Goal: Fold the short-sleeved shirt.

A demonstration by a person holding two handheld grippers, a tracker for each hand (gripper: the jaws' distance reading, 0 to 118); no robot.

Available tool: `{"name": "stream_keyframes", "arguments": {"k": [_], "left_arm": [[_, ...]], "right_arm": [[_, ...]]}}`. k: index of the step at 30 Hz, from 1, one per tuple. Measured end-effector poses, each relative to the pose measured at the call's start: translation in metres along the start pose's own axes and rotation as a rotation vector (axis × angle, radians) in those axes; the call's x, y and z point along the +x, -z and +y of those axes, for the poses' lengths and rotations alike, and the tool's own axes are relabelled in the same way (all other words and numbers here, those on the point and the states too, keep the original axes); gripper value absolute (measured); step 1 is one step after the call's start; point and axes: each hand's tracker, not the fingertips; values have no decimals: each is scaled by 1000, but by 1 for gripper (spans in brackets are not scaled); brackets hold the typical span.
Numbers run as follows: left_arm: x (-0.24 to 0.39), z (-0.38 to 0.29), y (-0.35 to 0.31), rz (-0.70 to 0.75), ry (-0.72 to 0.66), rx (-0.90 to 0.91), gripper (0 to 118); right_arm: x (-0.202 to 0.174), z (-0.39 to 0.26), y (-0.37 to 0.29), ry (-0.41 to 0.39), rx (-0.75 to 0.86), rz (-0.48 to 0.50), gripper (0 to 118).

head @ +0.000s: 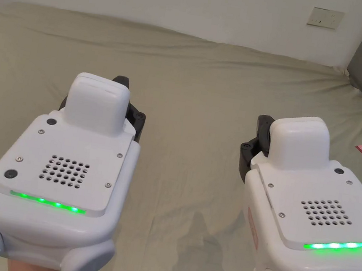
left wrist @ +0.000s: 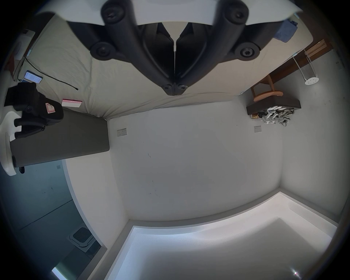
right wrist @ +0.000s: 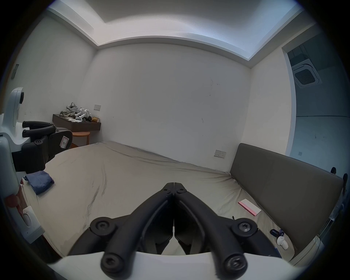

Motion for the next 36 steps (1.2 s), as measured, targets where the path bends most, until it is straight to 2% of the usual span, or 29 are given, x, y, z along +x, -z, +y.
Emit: {"name": "stream_keyframes", "arguments": {"k": [9,36], "left_arm": [[5,3,-3,11,3,9,0],[5,-2,1,60,-38,-35,0]], "right_arm": [[4,-1,1,24,12,-7,2],[9,-10,4,20,16,-38,2]]}}
